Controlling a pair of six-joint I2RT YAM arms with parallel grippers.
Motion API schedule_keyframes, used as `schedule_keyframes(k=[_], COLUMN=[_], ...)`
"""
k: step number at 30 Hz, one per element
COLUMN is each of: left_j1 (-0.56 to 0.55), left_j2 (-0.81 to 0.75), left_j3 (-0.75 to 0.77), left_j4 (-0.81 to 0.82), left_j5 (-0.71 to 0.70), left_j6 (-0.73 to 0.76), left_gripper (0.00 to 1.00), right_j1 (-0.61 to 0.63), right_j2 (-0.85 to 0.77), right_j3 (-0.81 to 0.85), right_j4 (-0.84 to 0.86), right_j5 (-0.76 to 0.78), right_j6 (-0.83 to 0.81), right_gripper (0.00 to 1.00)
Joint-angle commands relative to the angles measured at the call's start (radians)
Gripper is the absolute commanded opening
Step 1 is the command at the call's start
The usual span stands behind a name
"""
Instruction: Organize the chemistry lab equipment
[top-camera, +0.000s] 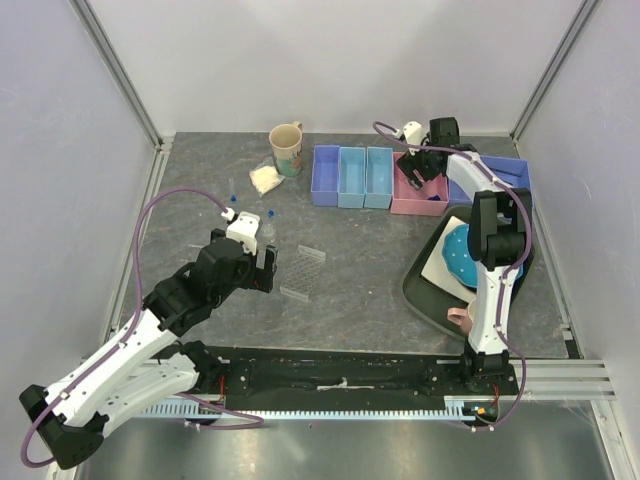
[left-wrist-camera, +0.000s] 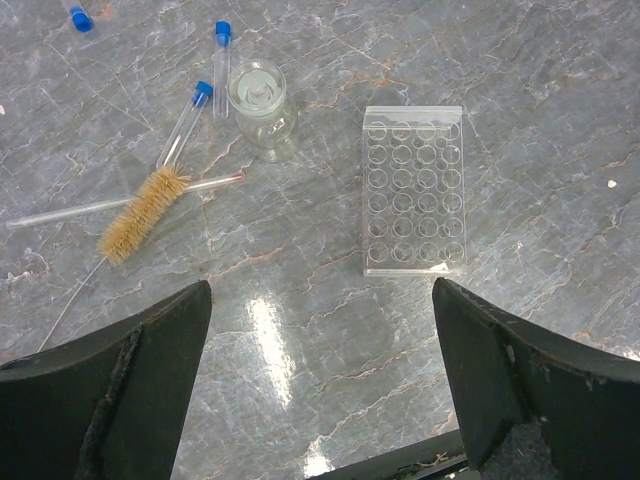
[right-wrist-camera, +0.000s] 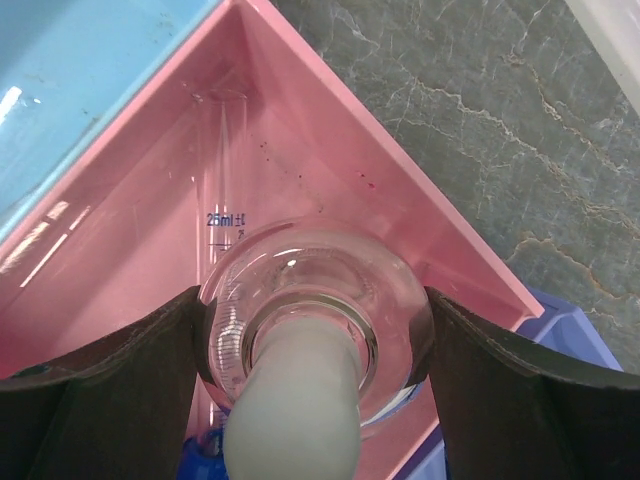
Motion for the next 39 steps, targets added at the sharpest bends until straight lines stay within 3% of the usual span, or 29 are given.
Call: schedule_keyframes(k=[1,6,13,25,39], left_j1=[0.004,0.004,0.004,0.004,0.004], left_j2=[0.006,0.006,0.005,-0.011,-0.023], left_j3=[0.011,0.011,0.009,0.008,0.005], left_j4=[0.029,0.029,0.028,0.029,0.031], left_j5=[-0.013,-0.013,-0.012,-0.007,-0.006], left_j6=[-0.006,-0.006,-0.006,-0.005,-0.005], left_gripper=[0.98,0.98,0.98,0.98,0.98], right_j1=[-0.005,-0.004,-0.005,-0.007,-0.016], right_j2=[0.013,0.029,0.02,-0.037,-0.126], right_j3=[0.048,0.039,0.011,-0.002,-0.003], right_j4=[0.059,0.07,0.07,0.071,0.071], right_j5=[0.027,0.036,0.021,-0.019,-0.053], right_j6=[-0.006,-0.006,0.005,0.043,0.068], right_gripper=[0.48,0.53,0.74,0.96,0.98])
